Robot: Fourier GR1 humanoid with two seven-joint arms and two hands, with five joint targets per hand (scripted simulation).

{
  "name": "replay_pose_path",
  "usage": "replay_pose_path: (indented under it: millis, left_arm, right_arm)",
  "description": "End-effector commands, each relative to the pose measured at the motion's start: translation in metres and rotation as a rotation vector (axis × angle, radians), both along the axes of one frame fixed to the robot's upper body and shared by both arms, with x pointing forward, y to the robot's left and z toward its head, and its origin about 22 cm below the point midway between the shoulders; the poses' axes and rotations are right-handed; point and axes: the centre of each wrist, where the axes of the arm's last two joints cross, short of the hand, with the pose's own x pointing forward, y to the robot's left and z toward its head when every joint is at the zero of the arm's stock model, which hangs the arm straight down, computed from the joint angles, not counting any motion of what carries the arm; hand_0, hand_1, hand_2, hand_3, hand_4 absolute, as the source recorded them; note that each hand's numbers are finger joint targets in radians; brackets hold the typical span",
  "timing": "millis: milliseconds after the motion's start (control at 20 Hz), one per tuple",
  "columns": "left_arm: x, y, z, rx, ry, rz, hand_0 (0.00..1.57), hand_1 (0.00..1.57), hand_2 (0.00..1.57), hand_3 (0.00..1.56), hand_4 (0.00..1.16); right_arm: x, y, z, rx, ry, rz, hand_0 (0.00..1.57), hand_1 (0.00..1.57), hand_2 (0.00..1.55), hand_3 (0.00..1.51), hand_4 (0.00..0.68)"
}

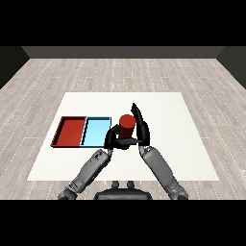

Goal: Pick the red can and put it in the red box

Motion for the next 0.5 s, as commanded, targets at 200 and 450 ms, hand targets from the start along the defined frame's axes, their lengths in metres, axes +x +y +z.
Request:
replay_pose_path:
  millis: [200, 450]
  left_arm:
    - [-0.002, 0.006, -0.001, 0.023, -0.031, 0.03, 1.57, 1.57, 1.57, 1.47, 1.13]
    - [0.016, 0.037, 0.007, 0.046, -0.031, 0.087, 1.57, 1.57, 1.57, 1.47, 1.15]
  right_arm:
    - [-0.015, -0.049, 0.001, 0.07, -0.08, -0.028, 0.0, 0.0, 0.0, 0.0, 0.0]
    - [-0.035, -0.095, 0.012, 0.095, -0.099, -0.108, 0.0, 0.0, 0.0, 0.0, 0.0]
